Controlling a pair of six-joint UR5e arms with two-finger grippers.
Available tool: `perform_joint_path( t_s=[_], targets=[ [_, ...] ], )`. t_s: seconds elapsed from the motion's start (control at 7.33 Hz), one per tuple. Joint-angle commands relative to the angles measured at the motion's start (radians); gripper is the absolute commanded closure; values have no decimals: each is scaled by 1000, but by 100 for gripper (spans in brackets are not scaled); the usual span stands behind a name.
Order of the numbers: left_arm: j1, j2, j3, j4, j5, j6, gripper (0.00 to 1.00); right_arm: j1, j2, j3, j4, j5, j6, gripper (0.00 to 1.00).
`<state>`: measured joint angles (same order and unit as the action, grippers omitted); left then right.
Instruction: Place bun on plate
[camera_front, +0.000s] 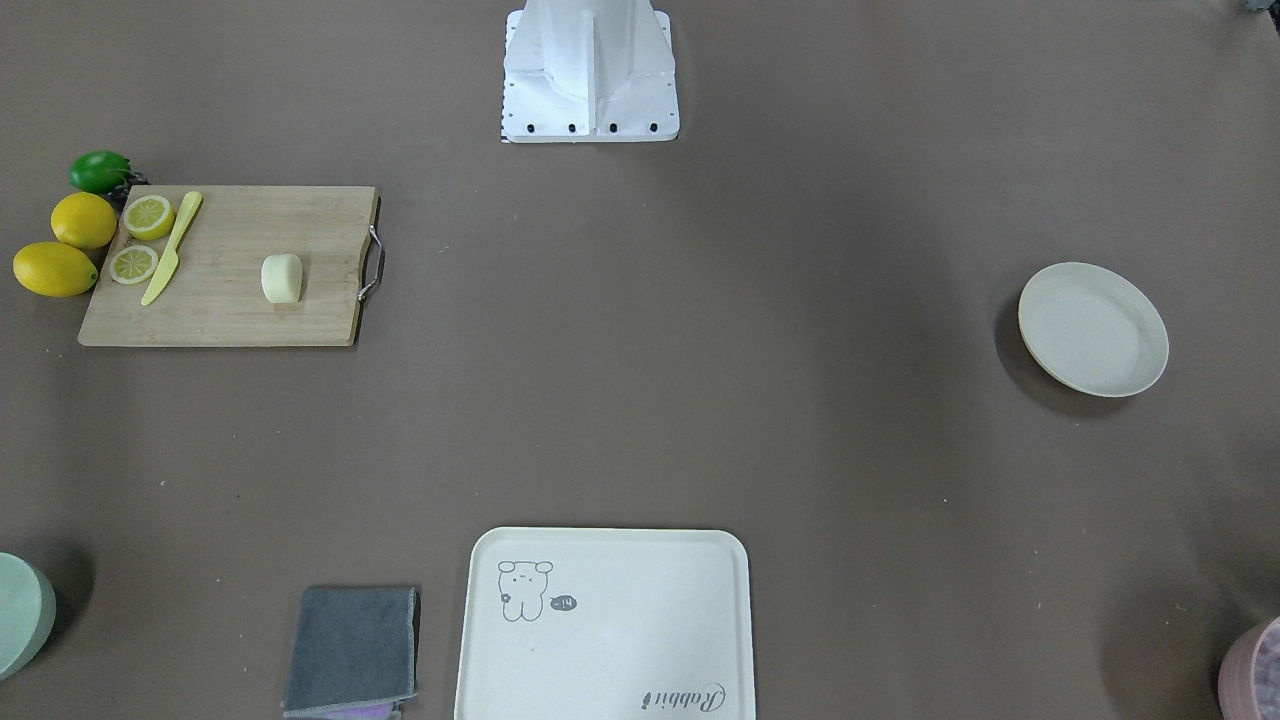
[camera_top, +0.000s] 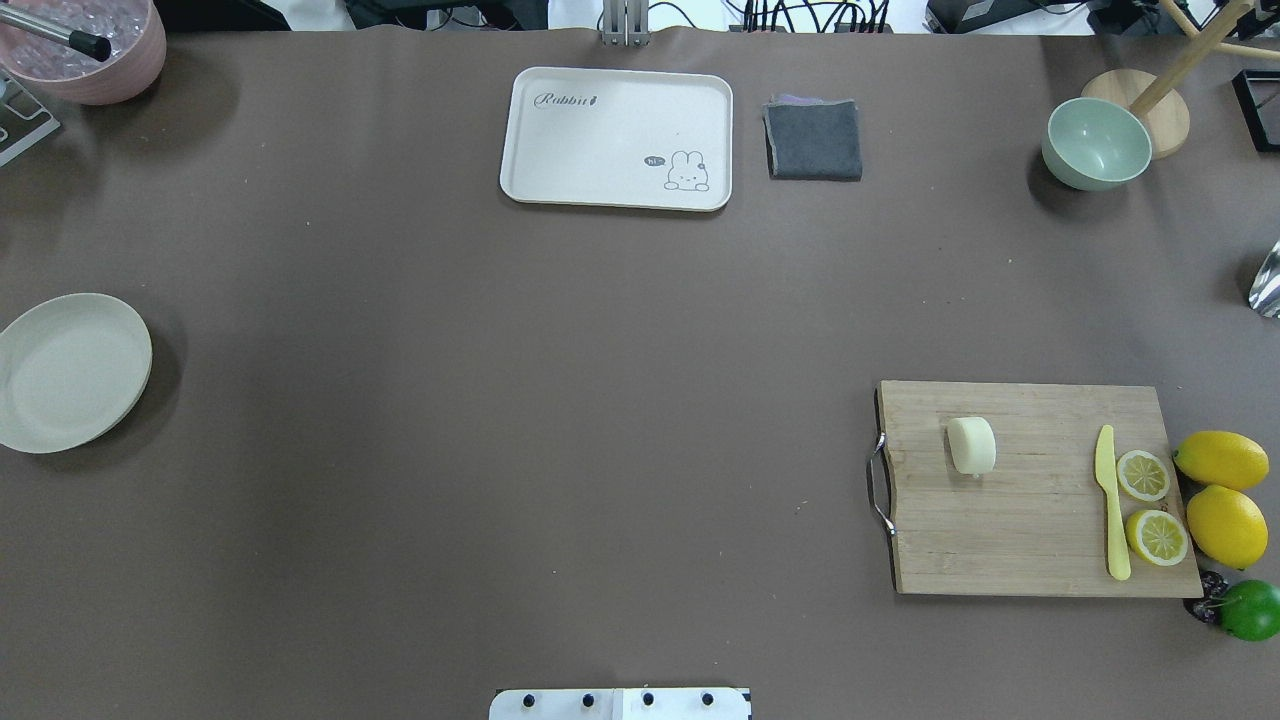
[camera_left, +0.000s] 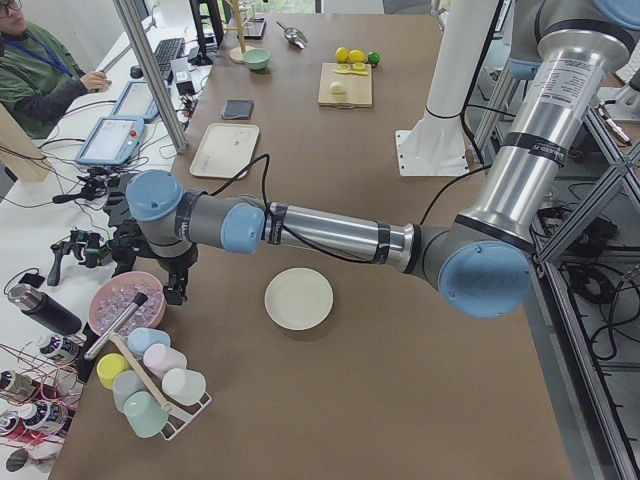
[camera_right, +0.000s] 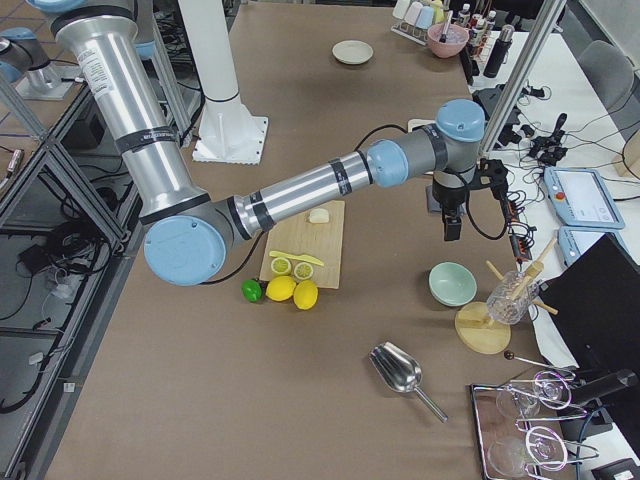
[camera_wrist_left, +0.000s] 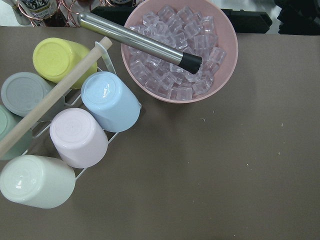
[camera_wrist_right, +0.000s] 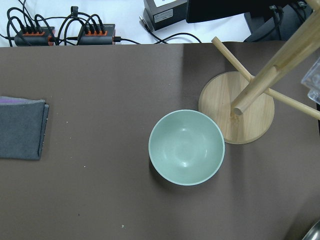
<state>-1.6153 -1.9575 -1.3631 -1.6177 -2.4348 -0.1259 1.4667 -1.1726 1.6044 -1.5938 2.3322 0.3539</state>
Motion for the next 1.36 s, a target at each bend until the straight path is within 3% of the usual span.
perform_joint_path(
  t_s=[0.0, 0.55, 0.95, 1.23],
  targets=[
    [3, 8, -19, 4, -4, 0, 2, -2, 2, -1, 0, -1, -1, 0],
    [23, 67, -28, -52, -9, 18, 2, -2, 2, 0, 0, -2, -1, 0],
    [222, 230, -17, -347, 0, 18, 2, -2, 1, 0, 2, -5, -1, 0],
    [244, 308, 5, -456, 2, 20, 2, 4, -1, 15, 2, -7, -1, 0]
  ],
)
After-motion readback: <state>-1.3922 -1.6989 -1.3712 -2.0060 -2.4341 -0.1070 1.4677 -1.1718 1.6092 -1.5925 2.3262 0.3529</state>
